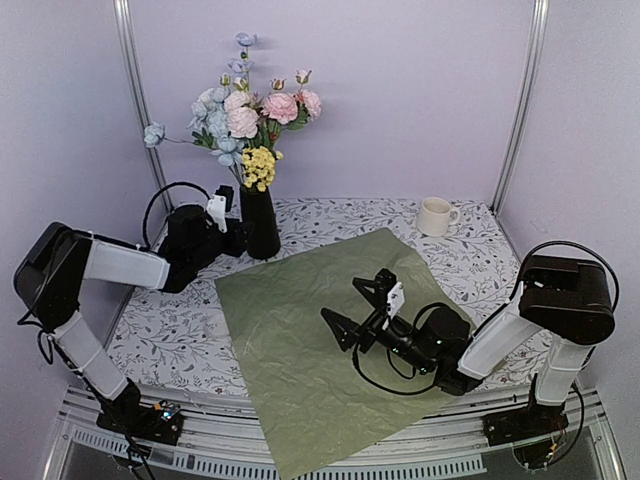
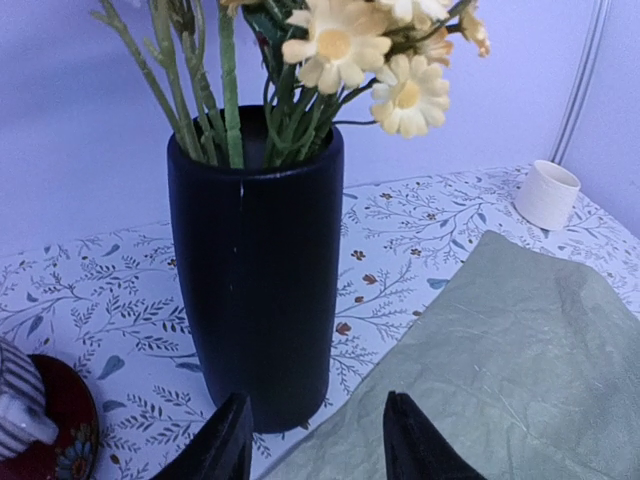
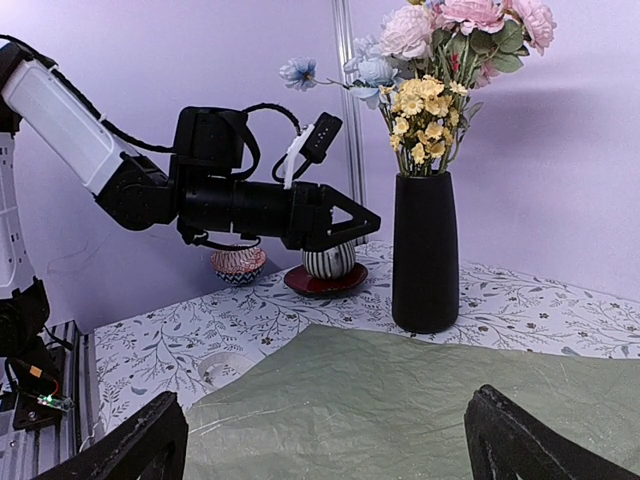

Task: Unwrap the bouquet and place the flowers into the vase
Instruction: Place the fake flower in the vase, then reset both arms

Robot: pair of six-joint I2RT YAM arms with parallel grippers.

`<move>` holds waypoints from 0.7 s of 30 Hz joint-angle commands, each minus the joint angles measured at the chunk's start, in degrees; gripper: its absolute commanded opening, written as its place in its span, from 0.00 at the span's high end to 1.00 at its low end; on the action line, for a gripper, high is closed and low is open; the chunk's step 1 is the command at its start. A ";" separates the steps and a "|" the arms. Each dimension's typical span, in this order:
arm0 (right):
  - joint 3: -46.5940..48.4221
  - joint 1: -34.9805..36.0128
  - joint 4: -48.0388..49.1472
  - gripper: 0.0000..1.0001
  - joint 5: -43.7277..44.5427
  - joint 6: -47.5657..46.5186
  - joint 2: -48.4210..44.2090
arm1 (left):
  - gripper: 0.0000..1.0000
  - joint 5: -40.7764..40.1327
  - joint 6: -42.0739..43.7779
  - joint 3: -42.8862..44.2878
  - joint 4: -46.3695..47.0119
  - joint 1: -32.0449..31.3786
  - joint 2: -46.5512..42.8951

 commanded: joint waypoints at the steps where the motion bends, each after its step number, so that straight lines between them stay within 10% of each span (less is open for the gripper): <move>1: -0.85 -0.09 2.11 0.01 1.12 -0.13 -1.27 | 0.51 1.82 -2.67 -3.55 1.19 0.35 -4.52; 14: -7.54 -0.36 5.12 0.00 6.51 -3.55 -9.27 | 0.10 0.58 -2.30 -13.48 -5.94 0.59 -25.34; 21: -10.00 -9.04 -16.40 0.05 3.38 3.94 -26.55 | 0.04 -5.71 -2.77 -18.93 -12.65 2.52 -37.36</move>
